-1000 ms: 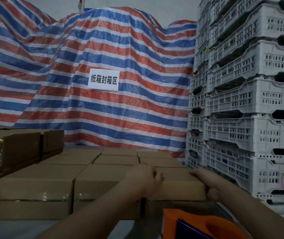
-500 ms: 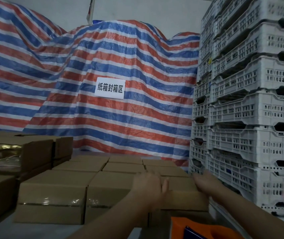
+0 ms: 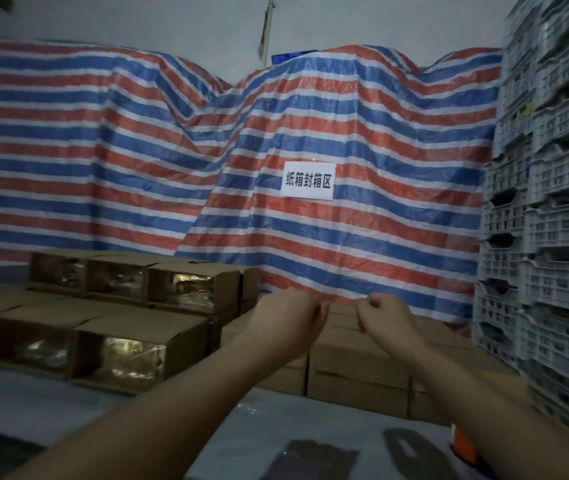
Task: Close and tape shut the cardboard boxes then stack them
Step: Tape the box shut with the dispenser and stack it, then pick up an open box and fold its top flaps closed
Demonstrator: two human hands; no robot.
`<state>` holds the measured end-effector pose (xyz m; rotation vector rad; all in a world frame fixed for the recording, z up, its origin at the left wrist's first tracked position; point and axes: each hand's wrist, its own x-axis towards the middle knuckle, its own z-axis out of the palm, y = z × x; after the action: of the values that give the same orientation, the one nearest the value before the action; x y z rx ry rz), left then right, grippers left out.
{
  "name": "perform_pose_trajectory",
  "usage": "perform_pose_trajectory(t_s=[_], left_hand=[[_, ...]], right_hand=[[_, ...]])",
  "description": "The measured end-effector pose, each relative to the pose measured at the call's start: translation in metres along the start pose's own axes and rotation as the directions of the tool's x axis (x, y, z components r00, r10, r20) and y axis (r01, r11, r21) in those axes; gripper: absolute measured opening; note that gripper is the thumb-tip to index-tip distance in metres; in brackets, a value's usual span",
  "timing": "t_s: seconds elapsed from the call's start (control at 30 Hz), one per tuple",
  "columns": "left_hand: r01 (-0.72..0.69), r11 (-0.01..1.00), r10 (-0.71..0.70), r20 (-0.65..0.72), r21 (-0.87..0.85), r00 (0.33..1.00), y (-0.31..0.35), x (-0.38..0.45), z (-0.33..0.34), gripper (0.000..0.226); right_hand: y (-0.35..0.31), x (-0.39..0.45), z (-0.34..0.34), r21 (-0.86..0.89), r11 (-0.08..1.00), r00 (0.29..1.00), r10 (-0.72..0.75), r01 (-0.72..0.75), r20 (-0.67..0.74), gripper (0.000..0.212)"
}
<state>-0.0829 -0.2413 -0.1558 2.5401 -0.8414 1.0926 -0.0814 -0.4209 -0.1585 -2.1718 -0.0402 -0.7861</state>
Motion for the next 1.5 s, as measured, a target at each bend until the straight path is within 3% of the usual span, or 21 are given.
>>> perform_pose_trajectory(t_s=[0.23, 0.37, 0.43, 0.63, 0.73, 0.77, 0.8, 0.83, 0.87, 0.9, 0.93, 0.97, 1.07, 1.13, 1.2, 1.27, 1.33, 1.43, 1.5], left_hand=[[0.109, 0.989, -0.113, 0.035, 0.1, 0.993, -0.099, -0.072, -0.026, 0.06], [0.326, 0.945, -0.325, 0.042, -0.037, 0.945, -0.144, -0.104, -0.013, 0.062], [0.367, 0.929, -0.367, 0.003, -0.048, 0.93, -0.161, -0.116, 0.003, 0.062], [0.268, 0.957, -0.275, -0.056, -0.115, 0.96, -0.191, -0.136, 0.045, 0.049], [0.259, 0.948, -0.27, -0.034, -0.183, 0.962, -0.194, -0.135, 0.045, 0.047], [0.259, 0.947, -0.273, -0.047, -0.191, 0.961, -0.194, -0.135, 0.045, 0.046], [0.257, 0.947, -0.273, -0.065, -0.195, 0.96, -0.193, -0.135, 0.046, 0.046], [0.258, 0.948, -0.276, -0.075, -0.187, 0.958, -0.192, -0.136, 0.047, 0.046], [0.262, 0.949, -0.279, -0.079, -0.173, 0.957, -0.19, -0.136, 0.048, 0.046], [0.268, 0.95, -0.282, -0.077, -0.159, 0.956, -0.19, -0.137, 0.048, 0.047], [0.274, 0.951, -0.286, -0.071, -0.147, 0.956, -0.19, -0.137, 0.048, 0.047], [0.279, 0.951, -0.289, -0.063, -0.133, 0.955, -0.19, -0.138, 0.047, 0.047], [0.274, 0.956, -0.281, -0.057, -0.101, 0.958, -0.192, -0.138, 0.047, 0.047], [0.265, 0.959, -0.271, -0.047, -0.099, 0.961, -0.193, -0.137, 0.05, 0.048], [0.268, 0.958, -0.273, -0.038, -0.099, 0.961, -0.195, -0.135, 0.053, 0.047], [0.285, 0.954, -0.288, -0.014, -0.09, 0.958, -0.195, -0.134, 0.054, 0.047], [0.299, 0.948, -0.299, 0.024, -0.107, 0.954, -0.196, -0.133, 0.053, 0.048], [0.307, 0.948, -0.306, 0.031, -0.087, 0.952, -0.196, -0.132, 0.054, 0.046], [0.321, 0.944, -0.32, 0.033, -0.074, 0.947, -0.194, -0.132, 0.054, 0.046]], right_hand=[[-0.042, -0.019, 0.096, 0.076, 0.987, 0.99, -0.142, 0.141, 0.018, 0.045], [-0.047, -0.028, 0.156, 0.051, 0.991, 0.979, -0.133, 0.127, 0.152, 0.05], [-0.041, -0.036, 0.182, 0.049, 0.995, 0.973, -0.093, 0.084, 0.213, 0.056], [-0.008, -0.047, 0.215, -0.345, 0.936, 0.918, 0.07, 0.076, 0.391, 0.049], [-0.014, -0.069, 0.222, -0.246, 0.969, 0.975, 0.025, 0.031, 0.222, 0.054], [-0.014, -0.062, 0.225, -0.272, 0.959, 0.996, 0.088, -0.079, 0.021, 0.04], [-0.023, -0.053, 0.227, -0.182, 0.948, 0.95, 0.218, -0.261, -0.225, 0.039], [-0.024, -0.06, 0.23, -0.318, 0.9, 0.95, 0.249, -0.298, -0.186, 0.038], [-0.017, -0.067, 0.226, -0.371, 0.909, 0.975, 0.219, -0.191, 0.033, 0.036], [-0.01, -0.078, 0.219, -0.409, 0.912, 0.954, 0.134, -0.014, 0.267, 0.045], [-0.002, -0.085, 0.211, -0.387, 0.897, 0.916, -0.046, 0.213, 0.398, 0.047], [-0.01, -0.08, 0.213, -0.41, 0.856, 0.902, -0.134, 0.314, 0.411, 0.036], [-0.022, -0.06, 0.223, -0.381, 0.856, 0.916, -0.229, 0.351, 0.33, 0.021], [-0.039, -0.036, 0.225, -0.261, 0.877, 0.904, -0.336, 0.403, 0.265, 0.029], [-0.062, 0.005, 0.225, -0.071, 0.928, 0.928, -0.359, 0.366, 0.098, 0.039], [-0.094, 0.054, 0.223, -0.084, 0.91, 0.913, -0.409, 0.406, -0.016, 0.027], [-0.121, 0.092, 0.233, -0.226, 0.859, 0.888, -0.453, 0.459, 0.079, 0.017], [-0.132, 0.137, 0.254, -0.463, 0.748, 0.88, -0.397, 0.476, 0.262, 0.064], [-0.13, 0.151, 0.27, -0.505, 0.728, 0.885, -0.353, 0.464, 0.304, 0.072]])
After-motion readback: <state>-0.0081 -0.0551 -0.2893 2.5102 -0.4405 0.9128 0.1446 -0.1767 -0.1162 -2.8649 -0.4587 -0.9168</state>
